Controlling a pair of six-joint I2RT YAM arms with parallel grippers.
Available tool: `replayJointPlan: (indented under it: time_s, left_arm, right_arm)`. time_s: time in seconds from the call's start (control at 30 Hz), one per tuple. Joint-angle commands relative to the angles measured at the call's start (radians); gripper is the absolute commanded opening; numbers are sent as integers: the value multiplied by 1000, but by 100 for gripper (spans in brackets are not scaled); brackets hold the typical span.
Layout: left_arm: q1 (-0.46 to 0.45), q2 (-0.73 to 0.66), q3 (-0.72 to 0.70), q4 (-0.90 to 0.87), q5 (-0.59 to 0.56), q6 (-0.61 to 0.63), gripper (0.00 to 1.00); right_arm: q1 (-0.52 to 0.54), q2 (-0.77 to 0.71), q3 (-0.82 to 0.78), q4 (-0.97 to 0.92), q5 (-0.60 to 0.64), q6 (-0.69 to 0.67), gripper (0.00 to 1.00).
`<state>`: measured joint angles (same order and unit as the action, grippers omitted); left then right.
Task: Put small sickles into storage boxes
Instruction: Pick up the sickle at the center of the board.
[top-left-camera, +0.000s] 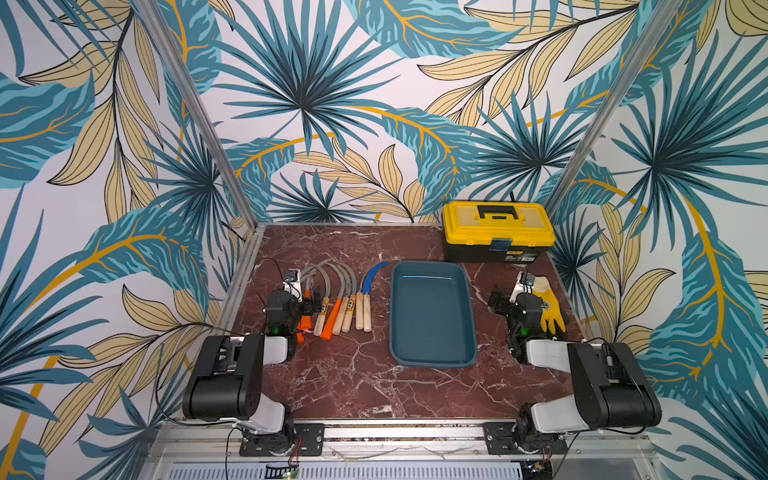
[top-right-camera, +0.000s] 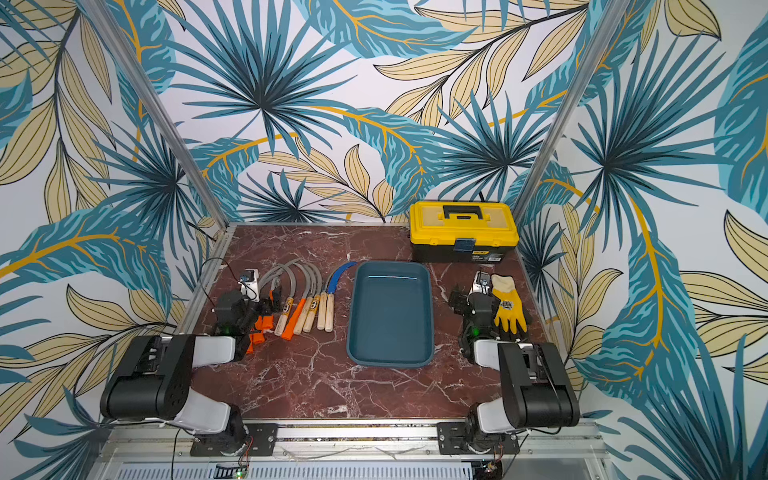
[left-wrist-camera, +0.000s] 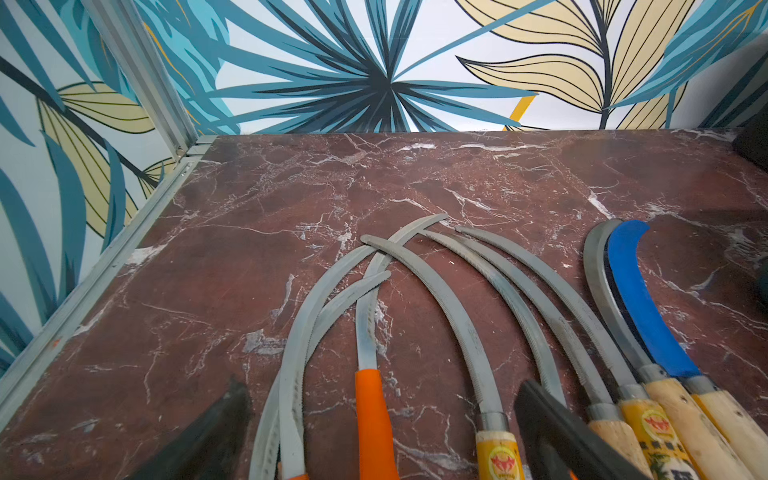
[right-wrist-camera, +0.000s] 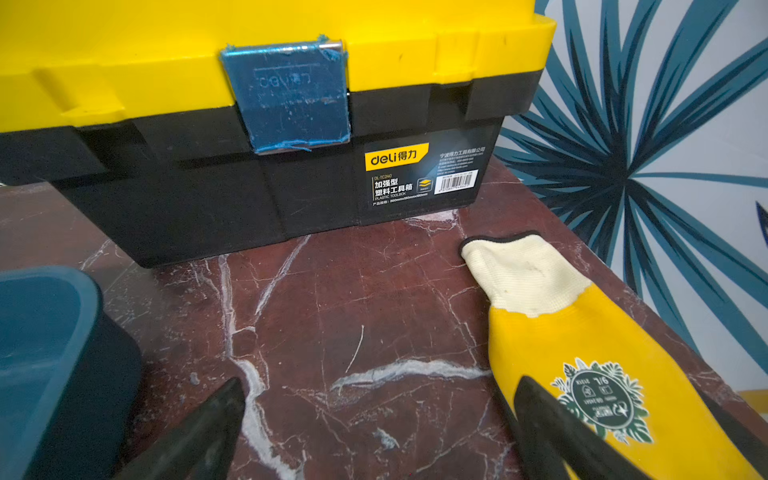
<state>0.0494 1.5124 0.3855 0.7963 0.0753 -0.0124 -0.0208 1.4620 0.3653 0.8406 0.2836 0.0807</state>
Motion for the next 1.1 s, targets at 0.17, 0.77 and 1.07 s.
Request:
replayJointPlan:
  time_s: [0.17, 0.77, 1.07]
  left_arm:
    - [7, 7, 26, 20, 3, -6, 99]
    - [6, -15, 35, 21, 18, 7, 99]
    - [-14, -268, 7, -124, -61, -45, 99]
  right_arm:
    - [-5, 12, 11, 23, 11, -10, 100]
    - [-4, -42, -10, 15, 51, 3, 100]
    - [-4, -260, 157, -487, 59, 13, 99]
